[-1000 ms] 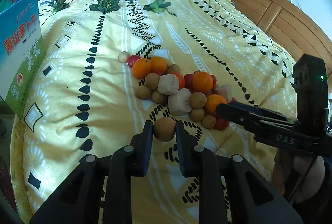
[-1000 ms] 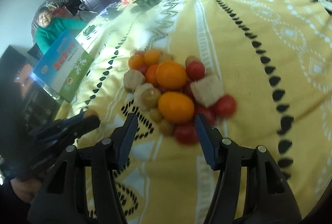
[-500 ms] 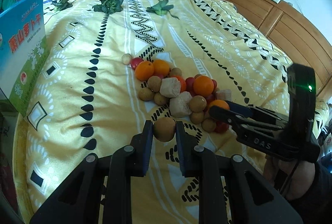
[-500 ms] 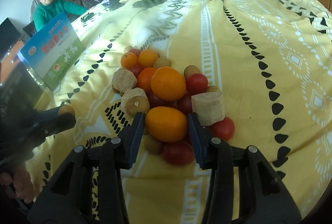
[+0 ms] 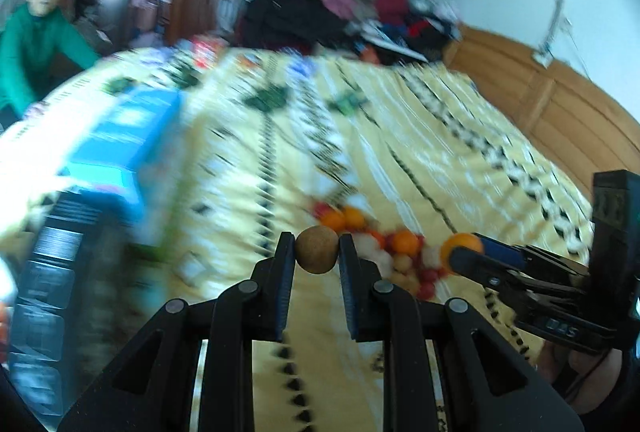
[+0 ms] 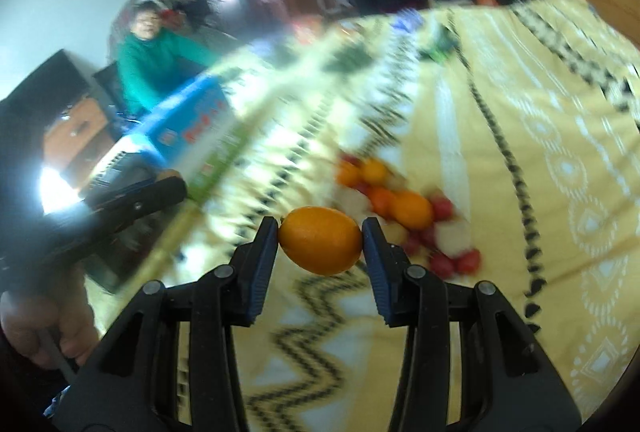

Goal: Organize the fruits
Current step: 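Close the right gripper on an orange while the left gripper lifts the brown fruit, then carry both held fruits over the steel bowl and open both grippers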

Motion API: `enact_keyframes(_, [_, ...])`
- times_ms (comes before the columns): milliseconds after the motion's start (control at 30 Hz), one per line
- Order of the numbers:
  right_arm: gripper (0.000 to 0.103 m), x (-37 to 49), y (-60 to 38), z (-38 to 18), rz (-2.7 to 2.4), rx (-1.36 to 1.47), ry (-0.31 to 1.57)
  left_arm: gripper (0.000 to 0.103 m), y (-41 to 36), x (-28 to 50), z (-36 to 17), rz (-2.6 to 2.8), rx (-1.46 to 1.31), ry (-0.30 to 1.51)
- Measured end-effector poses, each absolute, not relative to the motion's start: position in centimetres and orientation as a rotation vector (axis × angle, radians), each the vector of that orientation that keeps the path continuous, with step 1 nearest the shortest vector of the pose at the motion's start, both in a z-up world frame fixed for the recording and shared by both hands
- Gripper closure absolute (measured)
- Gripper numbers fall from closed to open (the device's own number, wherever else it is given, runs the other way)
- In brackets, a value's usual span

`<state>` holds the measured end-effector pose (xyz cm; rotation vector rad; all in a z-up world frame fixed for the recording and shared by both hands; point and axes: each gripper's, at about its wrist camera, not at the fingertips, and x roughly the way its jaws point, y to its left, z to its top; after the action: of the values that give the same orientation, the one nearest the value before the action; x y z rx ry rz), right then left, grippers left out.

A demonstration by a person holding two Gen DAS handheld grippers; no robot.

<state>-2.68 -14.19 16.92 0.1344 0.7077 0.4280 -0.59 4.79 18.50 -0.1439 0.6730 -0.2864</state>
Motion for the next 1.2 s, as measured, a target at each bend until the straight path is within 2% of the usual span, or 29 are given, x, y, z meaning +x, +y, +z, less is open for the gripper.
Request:
enact_keyframes(200, [0.059,-3.9,-6.4,22.2,0.595,0.079,0.618,0.082,15.2,-4.5,22.4,-0.055,-0.197,0.601])
enact_keyframes(400, [0.059,-5.2,2.8,24.9,0.773,0.017,0.601,0.082,26.9,-9.6,23.8,0.188,-0.275,0.551])
enact_keyframes(667, [0.059,-7.1,14.9,25.0,0.965,-0.084,0.652,0.082,37.9,-14.1,21.2,0.373,-0.387,0.577])
enact_keyframes(867, [0.059,-7.8,20.2,22.3,1.022,-0.131,0.755,0.082,40.2,-14.9,17.5,0.390,-0.451,0.648])
enact_keyframes(1200, [0.059,-8.6,23.5,20.9,1.025,-0.156,0.825,0.082,41.8,-15.7,17.2,0.374,-0.473,0.659])
